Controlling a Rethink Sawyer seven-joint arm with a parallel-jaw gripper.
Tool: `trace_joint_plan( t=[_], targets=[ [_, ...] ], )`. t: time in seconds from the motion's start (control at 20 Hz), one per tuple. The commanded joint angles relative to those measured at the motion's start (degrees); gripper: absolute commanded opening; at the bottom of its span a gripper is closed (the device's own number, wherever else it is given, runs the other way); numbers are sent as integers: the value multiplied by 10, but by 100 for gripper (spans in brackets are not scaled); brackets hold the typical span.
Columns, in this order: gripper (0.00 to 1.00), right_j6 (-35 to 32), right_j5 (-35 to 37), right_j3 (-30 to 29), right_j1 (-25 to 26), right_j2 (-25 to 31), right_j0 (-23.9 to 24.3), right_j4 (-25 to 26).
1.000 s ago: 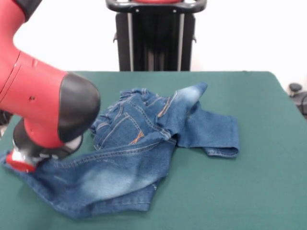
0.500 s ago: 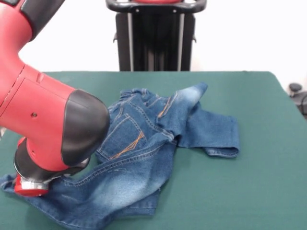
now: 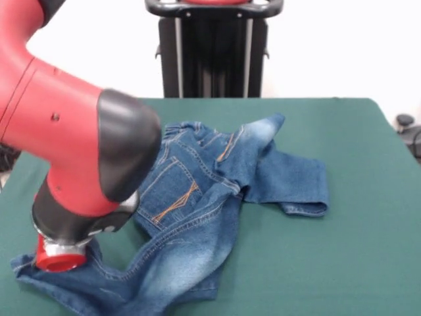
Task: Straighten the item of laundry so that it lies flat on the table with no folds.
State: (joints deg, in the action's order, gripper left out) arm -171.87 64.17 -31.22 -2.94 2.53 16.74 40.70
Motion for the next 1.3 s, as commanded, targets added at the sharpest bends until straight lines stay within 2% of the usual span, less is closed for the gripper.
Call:
trace_joint_plan(
  t=[0.05, 0.45, 0.75, 1.3],
  targets=[
    [0, 152, -76, -218, -134, 22, -42, -57],
    [0, 157, -101, -313, -235, 19, -43, -63],
    [0, 143, -154, -390, -295, 24, -33, -56],
    [0, 131, -247, -507, -368, 36, -6, -44]
  ],
)
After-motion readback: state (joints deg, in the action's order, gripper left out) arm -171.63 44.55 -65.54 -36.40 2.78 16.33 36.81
